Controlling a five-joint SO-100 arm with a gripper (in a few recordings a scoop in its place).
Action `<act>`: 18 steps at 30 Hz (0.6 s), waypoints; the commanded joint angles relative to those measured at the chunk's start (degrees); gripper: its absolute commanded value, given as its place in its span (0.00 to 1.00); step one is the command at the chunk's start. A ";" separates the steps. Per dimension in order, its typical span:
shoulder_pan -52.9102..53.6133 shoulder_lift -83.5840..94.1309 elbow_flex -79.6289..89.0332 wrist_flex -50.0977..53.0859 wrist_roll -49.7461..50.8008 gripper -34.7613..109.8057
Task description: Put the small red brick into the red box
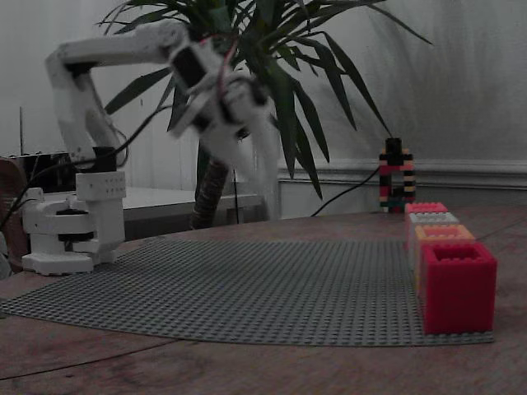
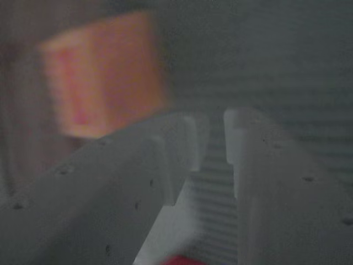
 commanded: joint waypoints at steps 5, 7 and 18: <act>-1.49 28.65 22.24 7.21 -0.26 0.24; -1.49 34.63 26.37 8.96 -0.09 0.24; -2.55 58.45 41.04 15.64 0.97 0.24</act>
